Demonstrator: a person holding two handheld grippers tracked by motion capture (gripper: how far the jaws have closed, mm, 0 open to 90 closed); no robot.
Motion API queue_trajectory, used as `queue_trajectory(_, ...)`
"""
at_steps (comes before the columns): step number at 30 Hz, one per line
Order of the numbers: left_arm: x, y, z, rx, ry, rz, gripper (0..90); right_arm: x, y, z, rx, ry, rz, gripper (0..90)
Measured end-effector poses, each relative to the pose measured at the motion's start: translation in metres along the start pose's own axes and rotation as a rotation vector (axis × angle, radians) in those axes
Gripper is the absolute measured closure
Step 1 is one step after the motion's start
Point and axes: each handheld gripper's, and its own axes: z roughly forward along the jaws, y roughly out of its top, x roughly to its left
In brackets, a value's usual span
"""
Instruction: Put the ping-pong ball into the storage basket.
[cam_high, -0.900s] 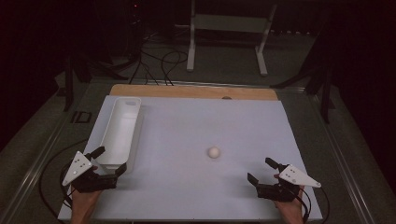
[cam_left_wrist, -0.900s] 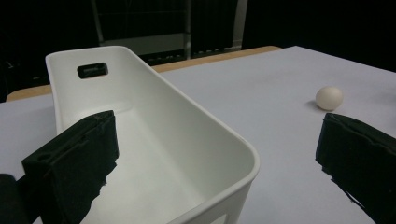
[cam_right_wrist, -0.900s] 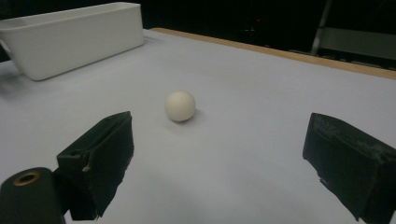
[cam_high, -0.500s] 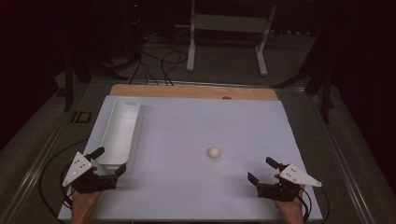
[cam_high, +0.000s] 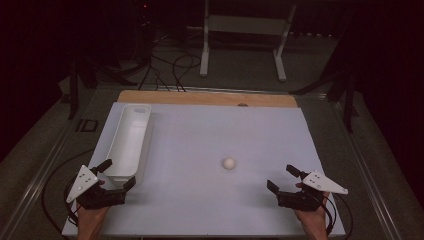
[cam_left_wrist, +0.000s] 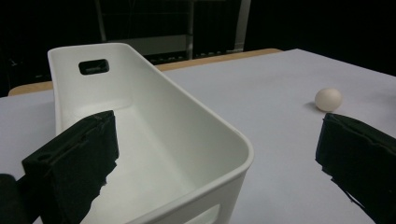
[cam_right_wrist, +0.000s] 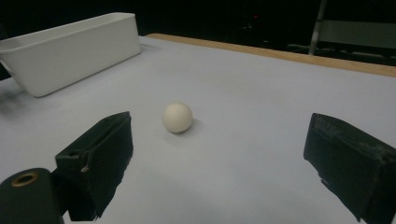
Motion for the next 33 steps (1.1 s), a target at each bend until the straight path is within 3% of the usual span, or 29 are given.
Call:
queue_trajectory(20, -0.001, -0.004, 0.001, 0.026, -0.001, 0.01, 0.0, 0.002, 0.023, 0.015, 0.034, 0.022, -0.011, 7.8)
queue_trajectory(33, 0.0, -0.005, 0.001, 0.027, 0.0, 0.007, 0.0, 0.002, 0.033, 0.031, 0.112, 0.026, -0.004, 7.8)
